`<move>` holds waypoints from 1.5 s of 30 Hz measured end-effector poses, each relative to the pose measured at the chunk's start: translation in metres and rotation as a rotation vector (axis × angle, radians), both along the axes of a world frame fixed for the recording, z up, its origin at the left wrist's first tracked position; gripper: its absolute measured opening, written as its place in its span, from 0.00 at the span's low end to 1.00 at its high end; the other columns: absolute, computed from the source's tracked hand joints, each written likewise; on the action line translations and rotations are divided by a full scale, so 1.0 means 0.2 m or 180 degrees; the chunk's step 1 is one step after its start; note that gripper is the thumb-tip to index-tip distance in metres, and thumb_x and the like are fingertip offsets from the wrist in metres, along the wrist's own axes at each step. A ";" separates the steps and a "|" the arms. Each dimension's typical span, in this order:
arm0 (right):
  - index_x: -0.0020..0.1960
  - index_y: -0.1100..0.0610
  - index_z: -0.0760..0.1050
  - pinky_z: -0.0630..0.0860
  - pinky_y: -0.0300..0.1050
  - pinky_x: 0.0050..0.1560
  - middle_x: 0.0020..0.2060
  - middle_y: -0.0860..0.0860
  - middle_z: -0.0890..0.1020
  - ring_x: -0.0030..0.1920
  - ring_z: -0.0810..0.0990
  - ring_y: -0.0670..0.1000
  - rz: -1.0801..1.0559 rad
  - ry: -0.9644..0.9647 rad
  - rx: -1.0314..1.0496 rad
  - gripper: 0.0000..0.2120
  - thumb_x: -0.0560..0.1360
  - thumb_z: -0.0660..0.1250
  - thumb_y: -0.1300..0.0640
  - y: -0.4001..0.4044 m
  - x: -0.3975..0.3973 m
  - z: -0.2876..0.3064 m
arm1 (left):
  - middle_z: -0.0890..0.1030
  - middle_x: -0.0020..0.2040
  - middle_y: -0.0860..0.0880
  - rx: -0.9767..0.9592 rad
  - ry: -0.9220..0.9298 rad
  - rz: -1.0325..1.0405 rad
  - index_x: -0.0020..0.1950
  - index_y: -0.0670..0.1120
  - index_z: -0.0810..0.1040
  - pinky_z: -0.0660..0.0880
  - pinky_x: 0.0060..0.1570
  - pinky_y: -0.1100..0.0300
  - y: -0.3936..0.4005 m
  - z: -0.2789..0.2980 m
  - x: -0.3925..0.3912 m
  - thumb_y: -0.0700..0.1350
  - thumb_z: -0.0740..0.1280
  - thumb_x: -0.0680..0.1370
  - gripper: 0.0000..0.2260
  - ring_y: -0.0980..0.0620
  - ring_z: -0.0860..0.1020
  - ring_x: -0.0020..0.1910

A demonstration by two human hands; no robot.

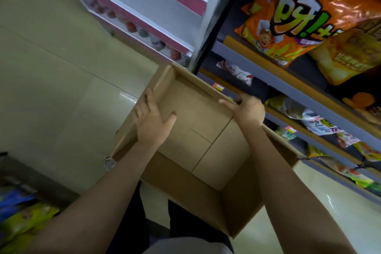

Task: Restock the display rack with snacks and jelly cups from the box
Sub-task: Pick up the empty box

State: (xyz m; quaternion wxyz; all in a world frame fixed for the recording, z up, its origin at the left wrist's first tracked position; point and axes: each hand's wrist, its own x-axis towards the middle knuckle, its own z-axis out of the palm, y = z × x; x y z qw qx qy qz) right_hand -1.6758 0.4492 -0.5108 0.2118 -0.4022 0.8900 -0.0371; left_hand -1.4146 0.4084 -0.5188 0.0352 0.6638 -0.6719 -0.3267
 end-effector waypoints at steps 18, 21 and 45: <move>0.27 0.56 0.62 0.58 0.47 0.29 0.23 0.53 0.68 0.29 0.69 0.58 0.0340 -0.0293 -0.1402 0.31 0.73 0.68 0.34 -1.23 1.81 0.95 | 0.45 0.81 0.42 -0.0614 0.1253 0.2399 0.81 0.47 0.38 0.52 0.76 0.48 -0.51 0.74 2.01 0.51 0.72 0.76 0.48 0.43 0.48 0.80; 0.27 0.56 0.61 0.55 0.46 0.27 0.23 0.51 0.65 0.28 0.65 0.55 0.0071 -0.0515 -0.1713 0.30 0.74 0.68 0.35 -1.39 2.02 1.08 | 0.52 0.81 0.48 -0.0524 0.1904 0.2708 0.81 0.51 0.41 0.54 0.76 0.52 -0.66 0.81 2.23 0.56 0.73 0.74 0.49 0.49 0.54 0.79; 0.62 0.57 0.76 0.71 0.28 0.45 0.51 0.50 0.82 0.53 0.80 0.49 0.0841 -0.2178 -0.2007 0.15 0.79 0.68 0.50 -3.80 2.84 1.27 | 0.80 0.61 0.56 -0.1546 0.1681 0.2635 0.72 0.55 0.73 0.73 0.58 0.57 -3.28 1.26 3.13 0.61 0.64 0.79 0.22 0.55 0.77 0.62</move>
